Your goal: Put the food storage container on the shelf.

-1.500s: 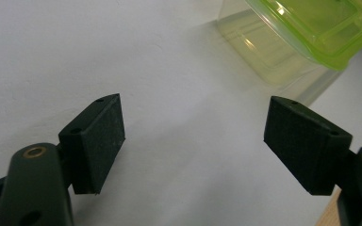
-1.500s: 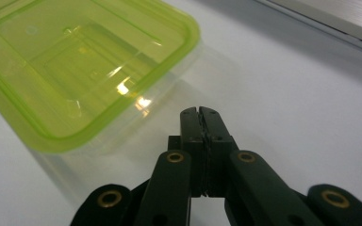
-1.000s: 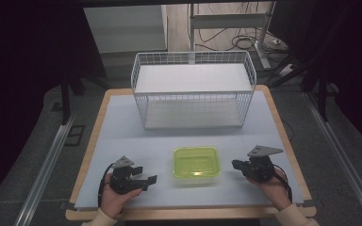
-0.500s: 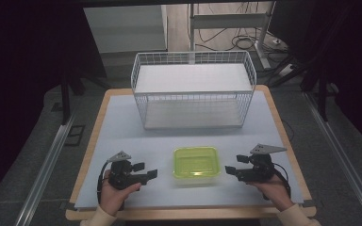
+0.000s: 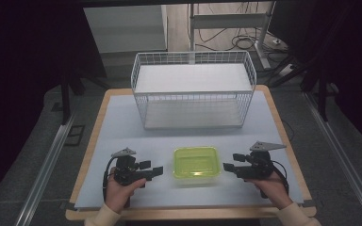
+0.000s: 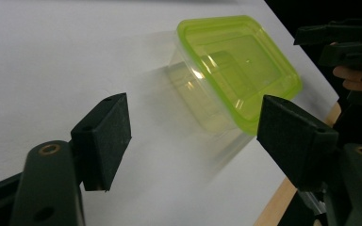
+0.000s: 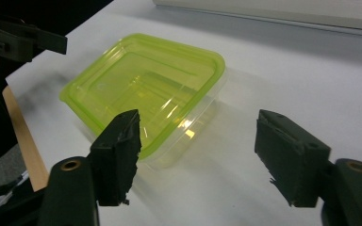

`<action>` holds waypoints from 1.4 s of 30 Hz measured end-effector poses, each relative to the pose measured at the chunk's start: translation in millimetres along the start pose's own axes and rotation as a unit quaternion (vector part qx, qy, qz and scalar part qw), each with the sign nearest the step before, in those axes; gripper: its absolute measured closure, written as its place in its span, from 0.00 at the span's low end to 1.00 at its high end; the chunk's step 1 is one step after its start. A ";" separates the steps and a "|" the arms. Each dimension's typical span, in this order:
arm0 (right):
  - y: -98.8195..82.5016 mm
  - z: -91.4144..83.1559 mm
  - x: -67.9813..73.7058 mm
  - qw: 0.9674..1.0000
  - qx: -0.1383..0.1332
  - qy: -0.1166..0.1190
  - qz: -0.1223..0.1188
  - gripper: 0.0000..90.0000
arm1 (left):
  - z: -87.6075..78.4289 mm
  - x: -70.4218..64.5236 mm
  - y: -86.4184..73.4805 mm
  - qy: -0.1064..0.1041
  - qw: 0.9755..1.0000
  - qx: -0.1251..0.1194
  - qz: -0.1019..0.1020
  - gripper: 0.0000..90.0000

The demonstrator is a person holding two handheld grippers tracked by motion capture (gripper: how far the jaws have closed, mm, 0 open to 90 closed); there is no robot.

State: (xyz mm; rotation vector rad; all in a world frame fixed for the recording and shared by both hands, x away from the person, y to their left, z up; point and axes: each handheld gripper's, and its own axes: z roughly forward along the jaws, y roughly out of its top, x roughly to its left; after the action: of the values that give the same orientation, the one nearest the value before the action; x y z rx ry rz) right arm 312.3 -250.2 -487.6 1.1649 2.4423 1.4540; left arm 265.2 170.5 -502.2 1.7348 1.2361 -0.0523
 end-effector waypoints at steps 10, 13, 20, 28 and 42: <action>2.8 -0.5 -5.1 0.999 0.004 0.015 0.033 0.43 | 4.3 2.5 3.9 -0.003 1.000 0.004 -0.017 0.29; 4.2 2.1 -4.8 0.999 0.004 0.015 0.034 0.43 | 7.8 1.8 5.6 -0.017 1.000 0.005 -0.026 0.29; 8.5 9.1 -5.7 0.999 0.010 0.021 0.044 0.46 | 21.0 0.2 11.7 -0.022 0.999 0.013 -0.030 0.29; 5.4 18.3 -10.2 0.997 0.025 0.030 0.068 0.50 | 33.5 0.6 12.8 -0.026 0.999 0.027 -0.037 0.31; 8.8 30.9 -13.4 0.995 0.029 0.033 0.095 0.62 | 55.4 1.2 20.2 -0.040 0.997 0.044 -0.046 0.42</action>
State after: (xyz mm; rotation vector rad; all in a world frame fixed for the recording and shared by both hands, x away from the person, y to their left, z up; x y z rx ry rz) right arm 339.6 -234.0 -501.8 1.4189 2.4913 1.5015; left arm 306.3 131.5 -518.7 1.7320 1.2709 -0.2312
